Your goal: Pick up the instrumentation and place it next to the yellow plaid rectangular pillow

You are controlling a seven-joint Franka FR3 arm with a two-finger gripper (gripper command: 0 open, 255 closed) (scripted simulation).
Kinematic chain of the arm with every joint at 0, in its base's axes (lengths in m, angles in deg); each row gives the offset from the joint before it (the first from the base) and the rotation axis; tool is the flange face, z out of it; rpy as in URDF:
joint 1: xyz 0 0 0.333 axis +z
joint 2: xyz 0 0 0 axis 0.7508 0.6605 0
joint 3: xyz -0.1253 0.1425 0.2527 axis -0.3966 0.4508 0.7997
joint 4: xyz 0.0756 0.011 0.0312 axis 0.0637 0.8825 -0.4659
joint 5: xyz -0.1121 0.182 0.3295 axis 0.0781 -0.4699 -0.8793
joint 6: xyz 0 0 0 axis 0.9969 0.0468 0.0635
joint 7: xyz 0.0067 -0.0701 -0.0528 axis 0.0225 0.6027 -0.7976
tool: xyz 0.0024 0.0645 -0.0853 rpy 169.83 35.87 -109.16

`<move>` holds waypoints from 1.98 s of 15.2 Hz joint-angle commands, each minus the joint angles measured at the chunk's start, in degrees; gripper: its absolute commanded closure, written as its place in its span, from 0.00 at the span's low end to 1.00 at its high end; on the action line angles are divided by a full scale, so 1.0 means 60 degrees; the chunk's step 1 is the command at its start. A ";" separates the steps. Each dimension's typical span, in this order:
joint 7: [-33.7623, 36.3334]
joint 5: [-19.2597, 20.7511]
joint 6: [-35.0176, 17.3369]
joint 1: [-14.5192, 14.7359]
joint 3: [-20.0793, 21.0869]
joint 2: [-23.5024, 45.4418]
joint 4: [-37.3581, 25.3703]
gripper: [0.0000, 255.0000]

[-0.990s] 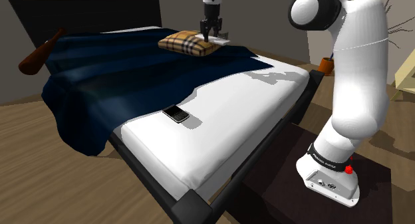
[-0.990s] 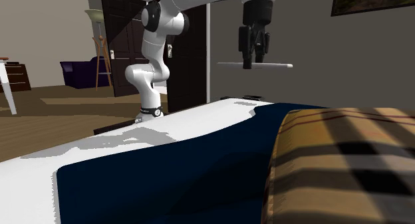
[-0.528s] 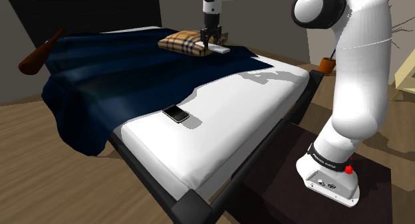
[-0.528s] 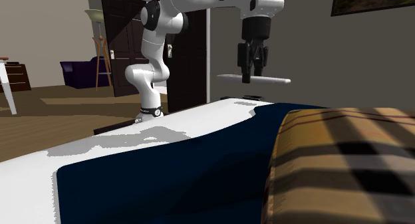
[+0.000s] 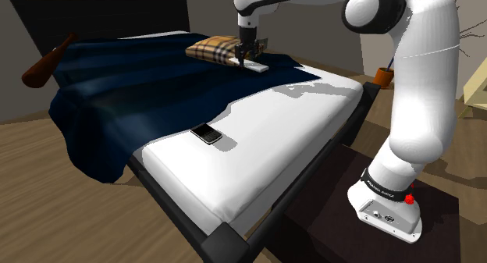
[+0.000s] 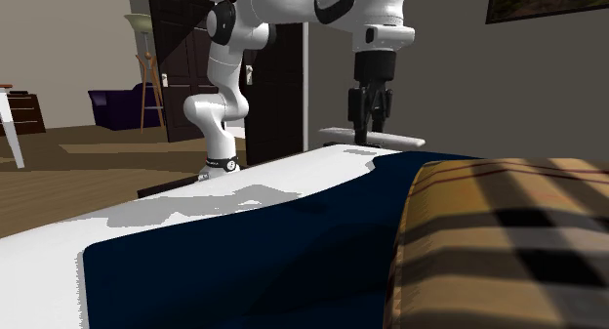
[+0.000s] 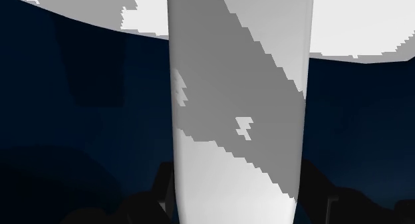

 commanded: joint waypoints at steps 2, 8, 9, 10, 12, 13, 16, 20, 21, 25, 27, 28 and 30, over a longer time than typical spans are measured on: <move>0.0009 0.0000 -0.0376 0.0010 0.0004 0.0003 0.0364 1.00; 0.0007 -0.0007 -0.1089 0.0014 0.0009 0.0116 0.0963 1.00; 0.0007 -0.0009 -0.1204 0.0015 0.0010 0.0142 0.1052 1.00; 0.0006 -0.0011 -0.1318 0.0015 0.0011 0.0171 0.1138 1.00; 0.0005 -0.0014 -0.1544 0.0015 0.0013 0.0233 0.1301 1.00; 0.0005 -0.0016 -0.1655 0.0015 0.0014 0.0268 0.1378 1.00; 0.0003 -0.0021 -0.1892 0.0015 0.0016 0.0347 0.1536 1.00; 0.0003 -0.0021 -0.1891 0.0015 0.0016 0.0347 0.1535 1.00; 0.0003 -0.0021 -0.1891 0.0015 0.0016 0.0347 0.1535 1.00; 0.0003 -0.0021 -0.1891 0.0015 0.0016 0.0348 0.1534 0.00; 0.0004 -0.0021 -0.1891 0.0015 0.0016 0.0348 0.1534 0.00; 0.0003 -0.0021 -0.1891 0.0015 0.0016 0.0348 0.1534 0.00; 0.0007 -0.0015 -0.1614 0.0016 0.0014 0.0258 0.1347 0.00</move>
